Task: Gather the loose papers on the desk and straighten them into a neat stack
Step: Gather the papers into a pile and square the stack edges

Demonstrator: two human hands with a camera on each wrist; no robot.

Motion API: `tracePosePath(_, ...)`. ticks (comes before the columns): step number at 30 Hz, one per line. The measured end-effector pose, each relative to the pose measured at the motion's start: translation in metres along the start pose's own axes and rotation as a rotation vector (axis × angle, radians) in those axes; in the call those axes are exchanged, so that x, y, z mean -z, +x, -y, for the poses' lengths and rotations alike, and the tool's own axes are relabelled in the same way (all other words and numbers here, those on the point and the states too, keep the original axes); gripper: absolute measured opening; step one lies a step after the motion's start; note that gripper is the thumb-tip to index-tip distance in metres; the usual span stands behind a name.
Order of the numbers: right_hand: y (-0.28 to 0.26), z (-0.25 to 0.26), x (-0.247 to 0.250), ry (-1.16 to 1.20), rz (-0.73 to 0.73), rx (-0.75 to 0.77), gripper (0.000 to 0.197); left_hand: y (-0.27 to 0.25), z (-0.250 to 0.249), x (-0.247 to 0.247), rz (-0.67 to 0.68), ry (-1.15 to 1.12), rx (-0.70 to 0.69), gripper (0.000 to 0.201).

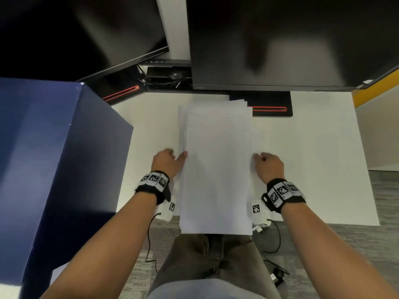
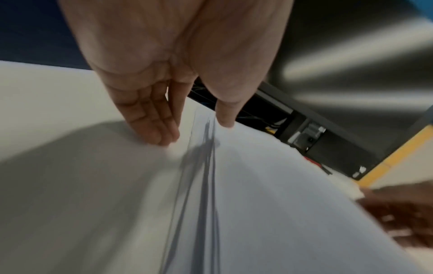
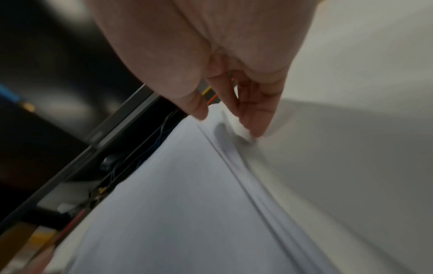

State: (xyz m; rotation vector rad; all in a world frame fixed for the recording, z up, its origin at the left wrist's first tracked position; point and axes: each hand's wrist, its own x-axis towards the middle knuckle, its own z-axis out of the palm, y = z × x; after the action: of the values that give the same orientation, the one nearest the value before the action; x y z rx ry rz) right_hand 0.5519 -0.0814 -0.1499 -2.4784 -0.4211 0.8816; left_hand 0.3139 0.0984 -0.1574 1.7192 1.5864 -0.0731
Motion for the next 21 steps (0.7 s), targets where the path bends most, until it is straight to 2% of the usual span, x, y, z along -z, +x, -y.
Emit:
tracePosePath(2,0.017,0.020,-0.008,-0.019,-0.019,0.035,0.040,0.023,-0.020,-0.005,-0.046,0.016,-0.035,0.051)
tracePosePath(4,0.036,0.034,-0.014,-0.020,-0.048,-0.006,0.037,0.041,-0.034,-0.008,-0.081,-0.034,-0.026,0.035)
tracePosePath(8,0.068,0.051,-0.008,0.116,-0.116,-0.183,0.031,0.071,-0.043,-0.003,-0.072,-0.227,0.118,0.025)
tracePosePath(13,0.086,0.061,-0.009,0.267,-0.042,-0.213,0.032,0.079,-0.051,-0.005,-0.061,-0.204,0.098,0.016)
tracePosePath(16,0.087,0.070,-0.017,0.265,-0.121,-0.184,0.026,0.071,-0.053,-0.004,-0.107,-0.227,0.074,0.023)
tracePosePath(17,0.087,0.071,-0.017,0.204,-0.134,-0.165,0.037,0.068,-0.053,-0.001,-0.125,-0.237,0.082,0.028)
tracePosePath(19,0.082,0.062,-0.011,0.024,-0.121,-0.171,0.071,0.062,-0.051,0.005,-0.146,-0.210,0.130,0.042)
tracePosePath(21,0.070,0.050,-0.011,-0.113,-0.068,-0.198,0.093,0.049,-0.047,0.000,-0.096,-0.150,0.142,0.075)
